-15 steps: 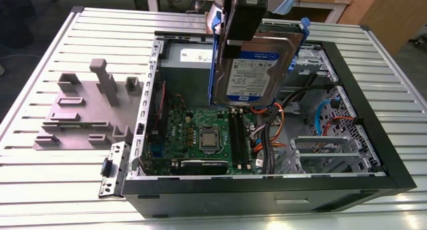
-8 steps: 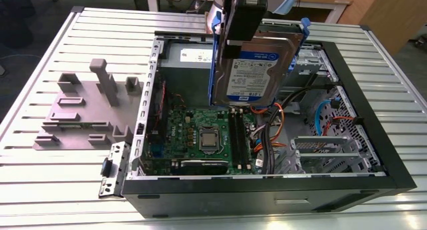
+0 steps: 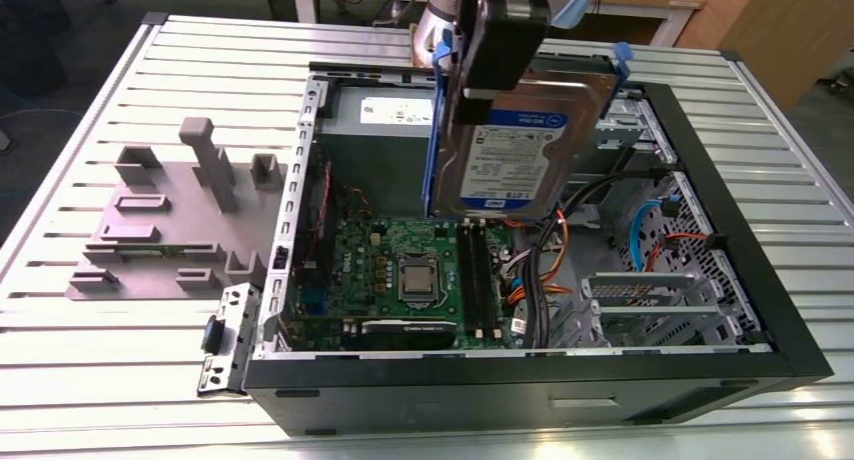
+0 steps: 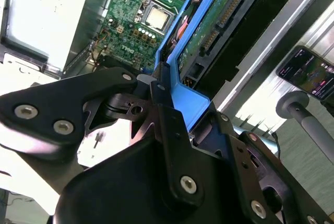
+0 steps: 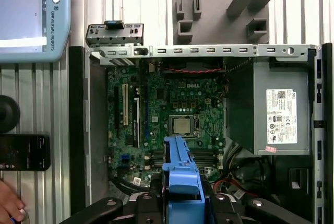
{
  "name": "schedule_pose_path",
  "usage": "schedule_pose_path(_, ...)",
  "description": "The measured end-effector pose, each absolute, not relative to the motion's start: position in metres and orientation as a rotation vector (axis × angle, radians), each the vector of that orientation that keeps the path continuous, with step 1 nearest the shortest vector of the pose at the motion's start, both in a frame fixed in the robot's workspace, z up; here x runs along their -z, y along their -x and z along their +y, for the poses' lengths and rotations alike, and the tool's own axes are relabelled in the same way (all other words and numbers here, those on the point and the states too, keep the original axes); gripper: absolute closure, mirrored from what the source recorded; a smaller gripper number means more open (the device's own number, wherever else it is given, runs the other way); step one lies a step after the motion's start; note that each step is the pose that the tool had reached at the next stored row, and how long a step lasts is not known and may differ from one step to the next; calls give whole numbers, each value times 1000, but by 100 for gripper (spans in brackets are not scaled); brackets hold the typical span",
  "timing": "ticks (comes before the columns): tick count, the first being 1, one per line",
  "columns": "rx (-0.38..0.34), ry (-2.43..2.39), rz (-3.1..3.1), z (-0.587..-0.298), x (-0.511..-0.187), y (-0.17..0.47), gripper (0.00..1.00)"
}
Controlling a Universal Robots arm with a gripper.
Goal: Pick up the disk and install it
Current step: 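Pick up the disk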
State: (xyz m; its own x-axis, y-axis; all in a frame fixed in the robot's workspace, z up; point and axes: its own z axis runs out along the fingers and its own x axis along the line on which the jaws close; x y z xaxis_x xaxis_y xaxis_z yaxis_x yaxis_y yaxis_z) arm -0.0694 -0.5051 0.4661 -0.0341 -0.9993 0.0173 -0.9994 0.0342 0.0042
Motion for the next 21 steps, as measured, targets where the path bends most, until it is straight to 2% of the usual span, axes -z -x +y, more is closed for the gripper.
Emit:
schedule_pose_path(8,-14,-2172,-2248,-512,-464,40,64)
schedule_pose_path(21,-14,-2172,-2248,-542,-459,20,64)
